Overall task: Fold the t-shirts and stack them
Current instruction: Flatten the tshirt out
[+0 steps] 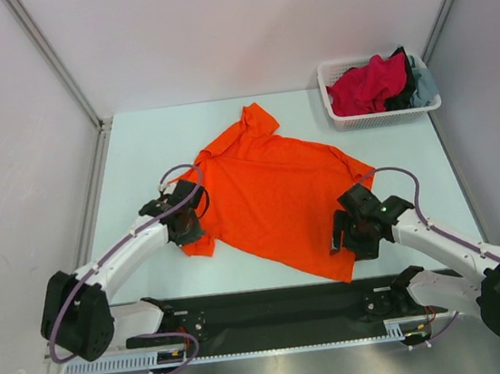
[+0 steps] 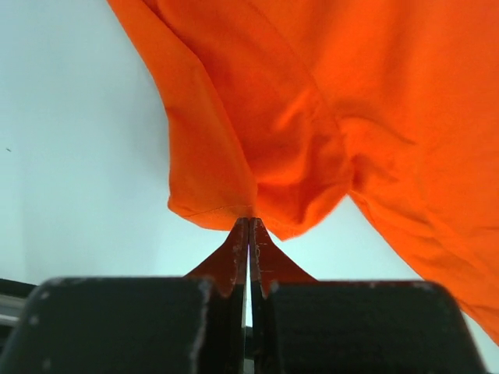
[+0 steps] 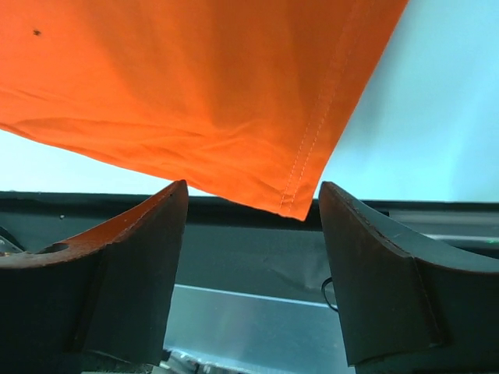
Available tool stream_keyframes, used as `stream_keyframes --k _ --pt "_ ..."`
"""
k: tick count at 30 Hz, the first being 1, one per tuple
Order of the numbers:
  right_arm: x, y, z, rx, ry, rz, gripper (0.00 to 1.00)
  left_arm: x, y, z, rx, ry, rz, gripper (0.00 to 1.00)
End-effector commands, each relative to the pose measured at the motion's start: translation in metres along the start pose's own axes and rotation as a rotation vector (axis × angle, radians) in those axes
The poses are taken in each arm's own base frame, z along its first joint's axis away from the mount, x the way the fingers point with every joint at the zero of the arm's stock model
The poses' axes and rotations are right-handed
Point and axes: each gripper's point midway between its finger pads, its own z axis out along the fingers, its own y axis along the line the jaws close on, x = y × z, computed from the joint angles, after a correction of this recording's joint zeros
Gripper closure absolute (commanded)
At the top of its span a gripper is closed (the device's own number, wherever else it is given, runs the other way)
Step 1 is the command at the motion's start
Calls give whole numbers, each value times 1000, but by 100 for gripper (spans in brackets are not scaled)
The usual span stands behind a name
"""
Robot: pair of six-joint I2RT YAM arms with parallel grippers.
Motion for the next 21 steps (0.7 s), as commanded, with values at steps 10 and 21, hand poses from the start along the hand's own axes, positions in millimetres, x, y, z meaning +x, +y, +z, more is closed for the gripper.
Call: stream_keyframes --k 10,21 --pt "33 -19 -4 59 95 155 44 -30 -14 -55 210 -160 -13 100" --pt "62 -24 3 71 156 133 41 -38 -14 -69 240 -196 12 100"
